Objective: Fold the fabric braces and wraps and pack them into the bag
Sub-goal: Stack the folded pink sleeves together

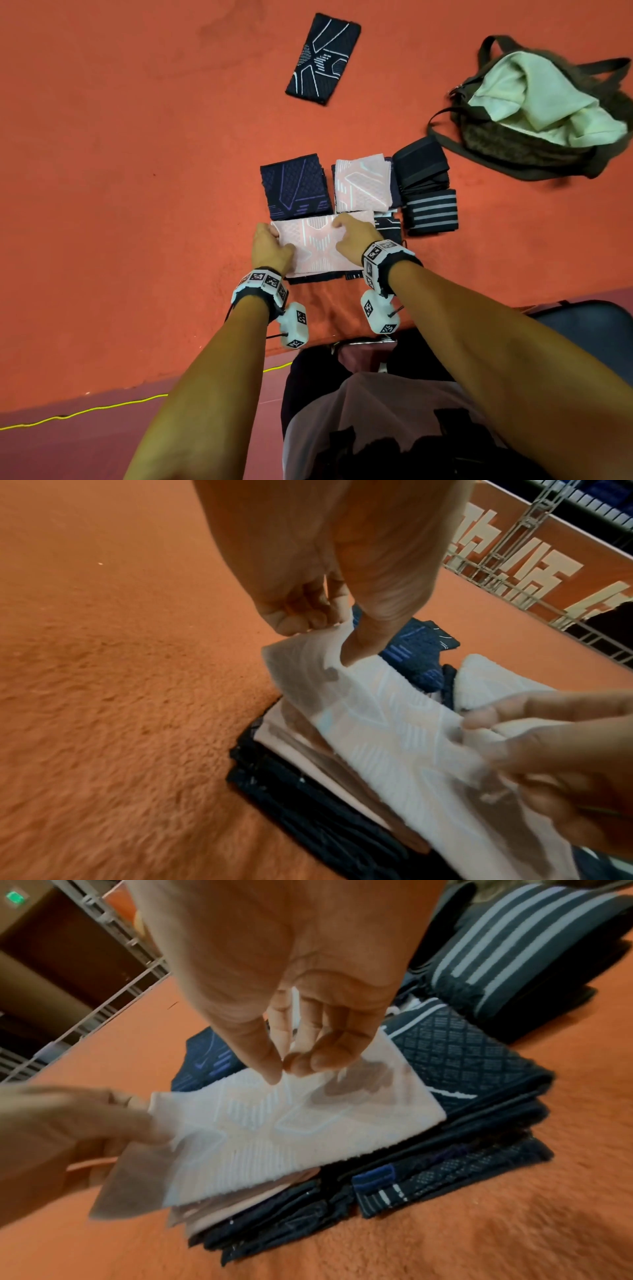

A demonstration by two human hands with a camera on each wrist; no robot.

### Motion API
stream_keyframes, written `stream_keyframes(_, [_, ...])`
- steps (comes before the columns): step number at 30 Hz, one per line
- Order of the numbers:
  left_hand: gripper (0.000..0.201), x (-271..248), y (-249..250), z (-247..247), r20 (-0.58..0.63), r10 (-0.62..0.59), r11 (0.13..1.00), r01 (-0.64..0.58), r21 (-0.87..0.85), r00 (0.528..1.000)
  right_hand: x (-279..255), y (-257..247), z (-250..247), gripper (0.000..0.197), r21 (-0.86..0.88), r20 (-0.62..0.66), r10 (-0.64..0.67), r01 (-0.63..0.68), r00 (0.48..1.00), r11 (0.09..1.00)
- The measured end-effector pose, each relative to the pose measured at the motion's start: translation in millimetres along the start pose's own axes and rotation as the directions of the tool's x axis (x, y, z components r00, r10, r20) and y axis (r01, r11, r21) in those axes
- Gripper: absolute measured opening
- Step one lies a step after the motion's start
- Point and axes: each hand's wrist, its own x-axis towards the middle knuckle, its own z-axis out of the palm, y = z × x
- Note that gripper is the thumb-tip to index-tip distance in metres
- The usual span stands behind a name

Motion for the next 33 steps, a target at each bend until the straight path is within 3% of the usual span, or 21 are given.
stream_keyframes(2, [0.032, 1, 4, 1, -0.006, -0.004, 1.000, 0.004, -0.016, 1.000, 5, -5, 3, 0.059, -0.026, 0.038, -0.055, 0.056, 0.998, 0.998])
stream_keyframes(5, [0.027, -1, 0, -3, -0.033, -0.041, 0.999, 0.041, -0.009, 0.999, 12, -16, 3, 0.064, -0.064, 0.062, -0.122, 0.125, 0.991, 0.990])
stream_keyframes(8, [0.020, 0, -24, -7, 0.107, -0.114, 0.993, 0.112, 0.026, 0.988, 19, -24, 4, 0.063, -0.062, 0.060, -0.165, 0.169, 0.984, 0.984])
stream_keyframes(15, [0.029, -16, -41, -2, 0.420, -0.266, 0.938, 0.333, -0.094, 0.867, 32, -31, 9, 0.061, -0.188, 0.142, -0.139, 0.164, 0.980, 0.968])
stream_keyframes(19, [0.033, -22, -33, 14, 0.550, -0.287, 0.913, 0.398, -0.092, 0.785, 37, -31, 12, 0.050, -0.179, 0.091, -0.132, 0.147, 0.987, 0.973])
stream_keyframes(23, [0.032, -24, -26, 21, 0.553, -0.247, 0.905, 0.394, -0.162, 0.796, 39, -28, 6, 0.023, -0.163, -0.007, -0.151, 0.148, 0.988, 0.976])
stream_keyframes(26, [0.026, -24, -25, 16, 0.538, -0.216, 0.898, 0.382, -0.218, 0.815, 37, -27, -2, 0.015, -0.107, 0.003, -0.136, 0.136, 0.991, 0.985])
stream_keyframes(29, [0.025, -23, -21, 6, 0.529, -0.207, 0.890, 0.384, -0.248, 0.823, 33, -25, -2, 0.012, 0.090, -0.015, -0.119, 0.120, 0.993, 0.989])
stream_keyframes(33, [0.028, -20, -7, -9, 0.472, -0.245, 0.855, 0.419, -0.307, 0.847, 29, -31, -2, 0.016, 0.371, -0.045, -0.065, 0.077, 0.997, 0.925])
